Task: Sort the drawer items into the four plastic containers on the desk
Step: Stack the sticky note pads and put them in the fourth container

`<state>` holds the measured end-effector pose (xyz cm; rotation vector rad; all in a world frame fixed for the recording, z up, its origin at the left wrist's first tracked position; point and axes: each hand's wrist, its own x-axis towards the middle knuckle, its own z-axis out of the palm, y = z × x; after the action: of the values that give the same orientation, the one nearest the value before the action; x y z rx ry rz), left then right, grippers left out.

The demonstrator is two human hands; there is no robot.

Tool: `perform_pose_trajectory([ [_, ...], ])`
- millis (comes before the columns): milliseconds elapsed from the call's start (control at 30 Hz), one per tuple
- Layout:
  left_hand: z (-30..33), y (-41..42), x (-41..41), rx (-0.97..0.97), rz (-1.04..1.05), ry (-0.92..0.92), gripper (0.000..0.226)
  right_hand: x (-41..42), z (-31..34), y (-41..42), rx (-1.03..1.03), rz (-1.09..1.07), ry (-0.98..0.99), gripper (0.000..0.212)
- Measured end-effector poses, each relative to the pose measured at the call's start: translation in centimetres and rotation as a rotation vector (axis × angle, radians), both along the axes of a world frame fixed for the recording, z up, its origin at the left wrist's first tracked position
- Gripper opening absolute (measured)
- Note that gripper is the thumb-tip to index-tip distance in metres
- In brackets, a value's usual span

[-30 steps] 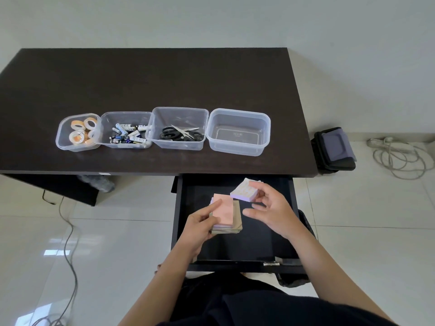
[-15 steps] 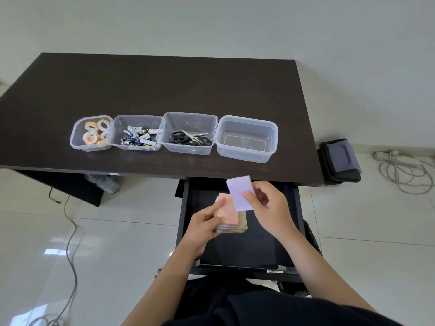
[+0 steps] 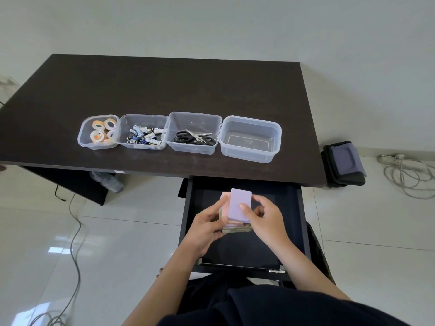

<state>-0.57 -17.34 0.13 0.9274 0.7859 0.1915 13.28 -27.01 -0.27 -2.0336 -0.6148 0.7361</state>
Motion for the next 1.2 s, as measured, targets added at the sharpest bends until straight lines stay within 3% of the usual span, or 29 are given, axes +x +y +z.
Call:
perform_pose_trajectory([
  [133, 0.5, -0.1, 0.2, 0.014, -0.024, -0.007, 0.049, -0.2, -0.1, -0.1, -0.005, -0.002, 0.033, 0.044],
  [300, 1.3, 0.1, 0.5, 0.058, -0.082, -0.029, 0.049, -0.1, 0.5, -0.1, 0.136, 0.141, 0.44, 0.063],
  [567, 2.8, 0.2, 1.9, 0.219, -0.167, 0.066, 0.043, 0.1, 0.3, 0.5, 0.137, 0.119, 0.409, 0.064],
  [700, 3.0, 0.0, 2.8, 0.304, -0.101, 0.079, 0.05, 0.9, 1.1, 1.0, 0.185, 0.133, 0.386, 0.06],
  [967, 5.6, 2.2, 5.4, 0.29, 0.014, 0.002, 0.046, 4.3, 4.2, 3.8, 0.222, 0.177, 0.317, 0.042],
  [1200, 8.4, 8.6, 9.6, 0.444, -0.035, 0.009, 0.047, 8.6, 6.8, 9.3, 0.368, -0.008, 0.421, 0.029],
])
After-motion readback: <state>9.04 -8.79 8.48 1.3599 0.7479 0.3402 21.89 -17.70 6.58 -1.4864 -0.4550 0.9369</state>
